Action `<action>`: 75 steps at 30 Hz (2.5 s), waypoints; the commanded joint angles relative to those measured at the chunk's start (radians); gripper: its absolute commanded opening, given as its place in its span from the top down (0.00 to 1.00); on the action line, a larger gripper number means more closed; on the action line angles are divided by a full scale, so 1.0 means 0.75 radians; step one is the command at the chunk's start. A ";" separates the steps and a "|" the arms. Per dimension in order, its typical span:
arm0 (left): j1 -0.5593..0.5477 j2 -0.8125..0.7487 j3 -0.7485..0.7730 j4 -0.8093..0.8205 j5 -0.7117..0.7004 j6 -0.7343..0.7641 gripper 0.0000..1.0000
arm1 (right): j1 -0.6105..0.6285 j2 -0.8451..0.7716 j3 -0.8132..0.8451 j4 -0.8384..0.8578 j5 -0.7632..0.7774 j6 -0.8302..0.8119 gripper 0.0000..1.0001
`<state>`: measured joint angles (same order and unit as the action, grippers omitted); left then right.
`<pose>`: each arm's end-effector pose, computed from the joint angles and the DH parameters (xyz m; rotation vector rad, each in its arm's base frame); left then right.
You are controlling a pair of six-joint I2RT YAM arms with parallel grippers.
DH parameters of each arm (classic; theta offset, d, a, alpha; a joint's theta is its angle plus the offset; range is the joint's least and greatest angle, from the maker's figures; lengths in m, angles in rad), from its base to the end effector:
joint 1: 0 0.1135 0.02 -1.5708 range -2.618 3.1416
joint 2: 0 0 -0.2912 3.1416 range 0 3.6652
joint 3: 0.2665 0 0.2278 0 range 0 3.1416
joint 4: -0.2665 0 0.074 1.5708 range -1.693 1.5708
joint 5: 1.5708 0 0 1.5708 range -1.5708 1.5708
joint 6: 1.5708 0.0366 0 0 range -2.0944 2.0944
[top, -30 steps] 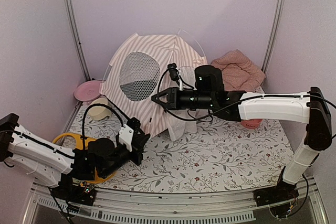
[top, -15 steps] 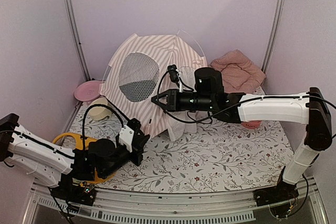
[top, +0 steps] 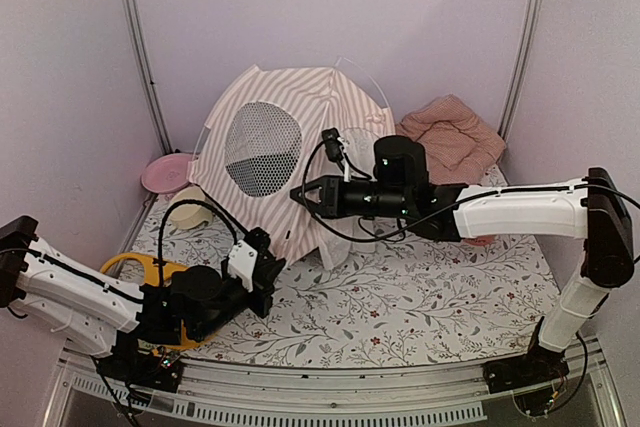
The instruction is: Set up the pet tent
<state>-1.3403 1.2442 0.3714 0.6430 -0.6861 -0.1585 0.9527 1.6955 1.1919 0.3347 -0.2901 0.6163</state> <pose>0.0713 -0.2025 0.2362 0.5488 1.6849 -0.4753 0.2147 0.3200 0.3306 -0.5596 1.8695 1.3550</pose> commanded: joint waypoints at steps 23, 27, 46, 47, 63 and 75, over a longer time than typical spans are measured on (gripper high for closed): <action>-0.043 -0.006 0.014 0.004 0.080 0.034 1.00 | -0.055 -0.047 0.014 0.071 0.013 0.012 1.00; -0.042 -0.004 0.024 0.003 0.090 0.062 1.00 | -0.049 -0.009 0.014 0.075 0.022 0.022 1.00; -0.027 -0.022 0.020 0.010 0.109 0.077 1.00 | -0.049 -0.030 -0.003 0.078 0.072 0.035 1.00; -0.027 -0.021 0.021 0.007 0.110 0.074 1.00 | -0.049 -0.033 -0.004 0.079 0.071 0.034 1.00; -0.007 -0.027 0.024 -0.010 0.122 0.054 1.00 | -0.048 -0.052 -0.043 0.094 0.062 0.021 1.00; 0.011 0.010 0.028 -0.011 0.147 0.034 1.00 | -0.050 -0.065 -0.031 0.113 0.047 0.025 1.00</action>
<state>-1.3323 1.2377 0.3790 0.6476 -0.6365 -0.1112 0.9424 1.6749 1.1683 0.3687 -0.3302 0.6567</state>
